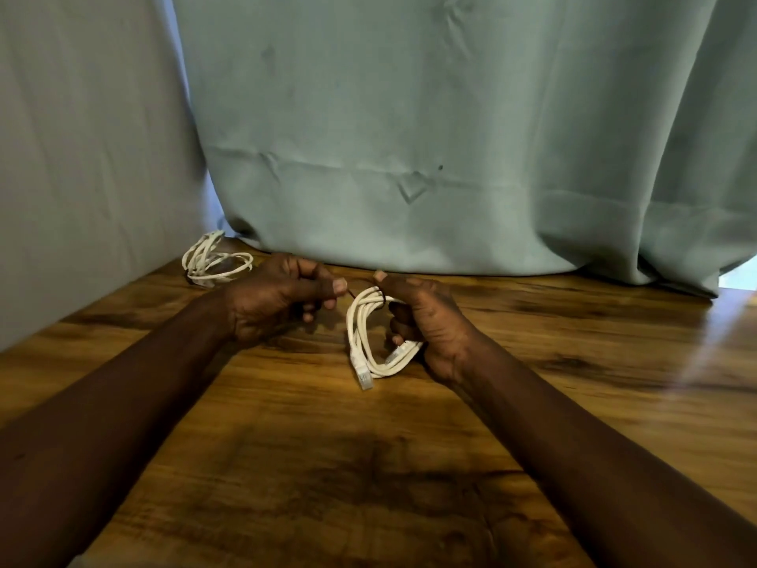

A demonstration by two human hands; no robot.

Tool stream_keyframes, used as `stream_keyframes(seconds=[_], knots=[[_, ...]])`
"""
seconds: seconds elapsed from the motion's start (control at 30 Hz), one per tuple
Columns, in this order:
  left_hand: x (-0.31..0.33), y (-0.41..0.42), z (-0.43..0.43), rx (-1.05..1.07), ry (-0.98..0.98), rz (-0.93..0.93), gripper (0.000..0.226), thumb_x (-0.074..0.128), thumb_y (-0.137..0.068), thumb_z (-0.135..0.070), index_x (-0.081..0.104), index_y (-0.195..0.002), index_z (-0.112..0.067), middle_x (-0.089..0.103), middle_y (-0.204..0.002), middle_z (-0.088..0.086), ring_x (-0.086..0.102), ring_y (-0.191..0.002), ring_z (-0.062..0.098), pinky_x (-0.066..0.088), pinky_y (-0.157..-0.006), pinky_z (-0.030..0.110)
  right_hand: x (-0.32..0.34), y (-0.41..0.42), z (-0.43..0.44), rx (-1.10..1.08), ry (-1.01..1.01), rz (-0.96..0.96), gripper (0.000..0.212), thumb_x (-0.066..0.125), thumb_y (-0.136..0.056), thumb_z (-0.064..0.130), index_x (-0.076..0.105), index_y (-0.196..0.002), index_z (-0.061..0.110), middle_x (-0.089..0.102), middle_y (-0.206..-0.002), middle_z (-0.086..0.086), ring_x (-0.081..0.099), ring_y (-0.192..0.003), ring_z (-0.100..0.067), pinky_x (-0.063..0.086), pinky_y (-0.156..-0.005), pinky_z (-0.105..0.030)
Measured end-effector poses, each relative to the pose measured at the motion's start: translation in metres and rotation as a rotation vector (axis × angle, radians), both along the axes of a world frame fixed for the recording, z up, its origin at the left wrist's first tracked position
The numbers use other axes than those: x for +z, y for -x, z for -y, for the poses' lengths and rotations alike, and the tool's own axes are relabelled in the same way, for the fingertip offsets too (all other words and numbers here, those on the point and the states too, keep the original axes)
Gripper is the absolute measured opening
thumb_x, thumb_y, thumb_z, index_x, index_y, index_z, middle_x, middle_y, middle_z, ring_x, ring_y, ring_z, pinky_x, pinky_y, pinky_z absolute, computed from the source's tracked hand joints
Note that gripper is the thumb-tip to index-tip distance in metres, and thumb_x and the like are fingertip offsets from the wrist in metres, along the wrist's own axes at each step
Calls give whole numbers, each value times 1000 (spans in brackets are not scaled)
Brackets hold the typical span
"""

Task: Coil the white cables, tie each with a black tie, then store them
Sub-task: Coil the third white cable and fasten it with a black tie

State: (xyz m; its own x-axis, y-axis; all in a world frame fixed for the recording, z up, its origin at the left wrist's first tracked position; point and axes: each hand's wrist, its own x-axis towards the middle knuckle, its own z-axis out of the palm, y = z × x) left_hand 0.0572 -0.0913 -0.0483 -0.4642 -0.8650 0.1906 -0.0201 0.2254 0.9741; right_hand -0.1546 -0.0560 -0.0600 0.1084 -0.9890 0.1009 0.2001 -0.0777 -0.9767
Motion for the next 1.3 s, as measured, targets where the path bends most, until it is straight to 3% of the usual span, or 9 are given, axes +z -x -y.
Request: stream_keyframes(seconds=[0.13,0.23,0.47,0.57,0.7,0.87,1.03,1.17,1.3], knots=[[3,5,-5,-15,-37,-123,12,75,-85,-18,67,-86,-9,65,-61,-5,56,-52,3,47,-48,15,1,-3,-5,101,-18,-47,27,67,-97,24,66,-70,21,27,-46,8,20,-36,-8,24,-48,-28],[4,12,-10,-20,-85,-105,23,43,-103,4,59,-93,-9,67,-59,-7,63,-51,2,49,-47,15,1,-4,-6,106,-25,-51,36,63,-98,21,67,-62,20,30,-43,9,22,-35,-8,23,-49,-29],[6,14,-16,-14,-57,-7,23,48,-102,2,61,-92,-13,67,-62,-9,63,-53,2,50,-49,16,4,-6,-7,71,-49,-67,34,78,-86,46,72,-66,18,36,-45,4,23,-41,-14,24,-48,-27],[7,15,-19,1,46,69,21,55,-100,-3,67,-85,-13,63,-64,-4,57,-55,4,48,-50,19,6,-3,-6,94,-65,-65,26,81,-83,38,72,-68,18,36,-49,3,23,-41,-13,25,-47,-27],[6,14,-13,5,114,90,11,69,-93,-13,71,-82,-10,56,-71,8,51,-59,11,47,-53,25,8,-3,-8,142,-77,-105,16,83,-81,28,73,-80,15,62,-65,-4,43,-49,-16,33,-44,-23],[2,19,-12,-44,105,82,12,65,-95,-20,66,-86,-11,54,-68,0,50,-59,10,45,-53,25,13,0,-12,172,-150,-26,10,70,-89,17,68,-82,10,68,-64,-5,58,-44,-12,39,-40,-19],[12,14,-10,141,85,-45,16,52,-103,-14,61,-89,-14,52,-67,-4,49,-54,6,40,-51,22,9,-8,-8,127,-131,-88,28,80,-57,30,72,-79,14,47,-85,-17,37,-49,-17,33,-43,-22],[10,13,-9,161,70,-14,21,51,-104,-14,60,-85,-15,52,-68,-2,48,-55,8,39,-52,25,9,-10,-8,101,-126,-98,17,76,-73,27,72,-82,12,46,-86,-17,37,-41,-14,33,-40,-21],[14,11,-9,168,10,-85,20,46,-104,-12,57,-87,-15,51,-66,-4,48,-53,8,38,-49,23,6,-10,-5,20,-116,-32,30,82,-71,30,73,-94,12,38,-85,-16,28,-48,-14,31,-43,-23]])
